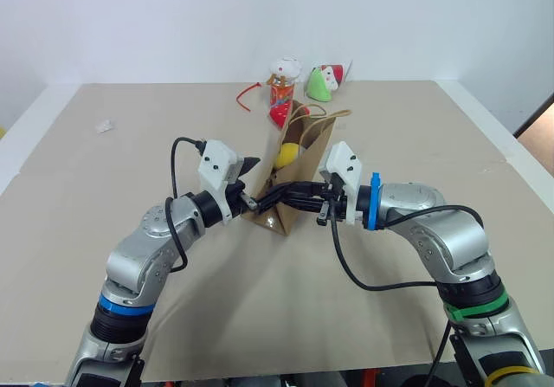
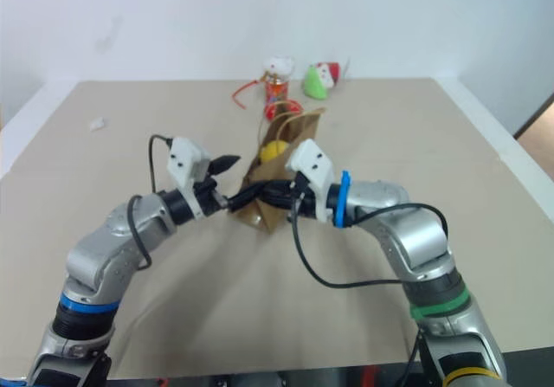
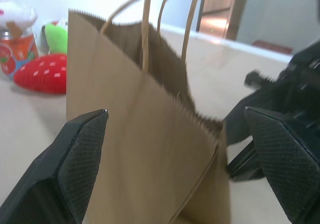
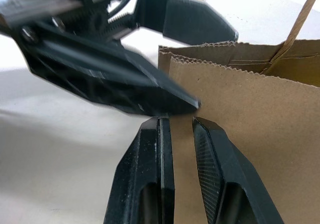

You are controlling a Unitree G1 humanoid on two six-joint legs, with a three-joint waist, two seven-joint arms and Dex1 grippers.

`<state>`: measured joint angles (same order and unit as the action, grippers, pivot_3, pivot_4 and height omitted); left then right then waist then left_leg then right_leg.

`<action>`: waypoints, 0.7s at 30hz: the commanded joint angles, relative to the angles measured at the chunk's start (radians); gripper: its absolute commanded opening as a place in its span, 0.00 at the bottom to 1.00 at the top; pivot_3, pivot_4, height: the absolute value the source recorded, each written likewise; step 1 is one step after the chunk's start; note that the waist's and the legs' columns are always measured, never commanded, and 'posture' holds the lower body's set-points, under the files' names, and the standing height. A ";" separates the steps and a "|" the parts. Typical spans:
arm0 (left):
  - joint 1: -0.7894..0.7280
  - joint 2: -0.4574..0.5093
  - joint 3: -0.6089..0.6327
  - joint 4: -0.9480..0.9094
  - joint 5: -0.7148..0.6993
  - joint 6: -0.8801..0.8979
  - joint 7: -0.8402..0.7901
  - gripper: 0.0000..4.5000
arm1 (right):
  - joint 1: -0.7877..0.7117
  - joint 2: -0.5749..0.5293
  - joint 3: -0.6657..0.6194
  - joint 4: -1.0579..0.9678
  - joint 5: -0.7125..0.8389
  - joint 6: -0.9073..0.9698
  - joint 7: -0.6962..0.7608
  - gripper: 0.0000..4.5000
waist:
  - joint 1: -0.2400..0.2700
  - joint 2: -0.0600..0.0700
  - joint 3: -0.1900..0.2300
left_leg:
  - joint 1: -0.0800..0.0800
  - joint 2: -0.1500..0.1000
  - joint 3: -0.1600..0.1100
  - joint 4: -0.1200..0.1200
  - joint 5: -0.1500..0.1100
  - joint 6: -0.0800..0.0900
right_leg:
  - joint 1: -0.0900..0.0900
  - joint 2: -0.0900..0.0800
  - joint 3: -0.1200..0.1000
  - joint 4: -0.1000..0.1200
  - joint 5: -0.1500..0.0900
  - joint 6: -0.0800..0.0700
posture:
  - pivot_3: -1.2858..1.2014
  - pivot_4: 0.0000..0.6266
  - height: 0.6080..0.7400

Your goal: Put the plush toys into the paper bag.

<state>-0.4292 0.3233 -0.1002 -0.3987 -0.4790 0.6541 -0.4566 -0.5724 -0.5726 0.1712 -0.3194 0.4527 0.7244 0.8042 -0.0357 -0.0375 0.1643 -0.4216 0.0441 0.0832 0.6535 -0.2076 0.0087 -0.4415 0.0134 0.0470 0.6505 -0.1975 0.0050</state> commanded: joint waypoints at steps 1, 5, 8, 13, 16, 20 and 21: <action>-0.025 0.009 -0.015 0.004 0.046 -0.027 0.002 1.00 | -0.007 -0.010 -0.034 -0.040 0.004 -0.011 -0.002 0.21 | 0.000 0.000 0.000 | 0.000 0.000 0.000 0.000 0.000 0.000 | 0.000 0.000 0.000 0.000 0.000 0.000 | 0.52 0.24 1.00; -0.041 0.005 -0.032 0.013 0.097 -0.054 0.013 1.00 | -0.008 -0.007 -0.035 -0.038 0.002 -0.016 -0.002 0.21 | 0.000 0.000 0.000 | 0.000 0.000 0.000 0.000 0.000 0.000 | 0.000 0.000 0.000 0.000 0.000 0.000 | 0.52 0.24 1.00; -0.043 0.010 -0.052 0.014 0.132 -0.069 0.008 1.00 | -0.011 -0.004 -0.034 -0.035 -0.001 -0.018 -0.003 0.21 | 0.000 0.000 0.000 | 0.000 0.000 0.000 0.000 0.000 0.000 | 0.000 0.000 0.000 0.000 0.000 0.000 | 0.52 0.24 1.00; -0.045 0.008 -0.058 0.024 0.161 -0.080 0.003 0.61 | -0.020 0.003 -0.032 -0.023 -0.006 -0.025 -0.005 0.20 | 0.000 0.000 0.000 | 0.000 0.000 0.000 0.000 0.000 0.000 | 0.000 0.000 0.000 0.000 0.000 0.000 | 0.52 0.24 1.00; -0.055 -0.004 -0.046 0.040 0.166 -0.086 0.010 0.41 | -0.025 0.008 -0.031 -0.016 -0.009 -0.028 -0.008 0.20 | 0.000 0.000 0.000 | 0.000 0.000 0.000 0.000 0.000 0.000 | 0.000 0.000 0.000 0.000 0.000 0.000 | 0.52 0.24 1.00; -0.069 -0.003 -0.034 0.059 0.166 -0.090 0.003 0.01 | -0.026 0.007 -0.035 -0.018 -0.007 -0.026 -0.007 0.20 | 0.000 0.000 0.000 | 0.000 0.000 0.000 0.000 0.000 0.000 | 0.000 0.000 0.000 0.000 0.000 0.000 | 0.52 0.24 1.00; -0.071 -0.001 -0.029 0.064 0.165 -0.093 -0.001 0.01 | -0.024 0.004 -0.041 -0.021 0.001 -0.021 -0.004 0.20 | 0.000 0.000 0.000 | 0.000 0.000 0.000 0.000 0.000 0.000 | 0.000 0.000 0.000 0.000 0.000 0.000 | 0.52 0.24 1.00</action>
<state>-0.4808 0.3207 -0.1539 -0.3253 -0.3156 0.5860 -0.4490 -0.5721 -0.5653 0.1682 -0.3200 0.4448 0.7154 0.8007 -0.0357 -0.0376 0.1643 -0.4217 0.0440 0.0833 0.6534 -0.2076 0.0088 -0.4415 0.0132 0.0470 0.6505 -0.1974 0.0052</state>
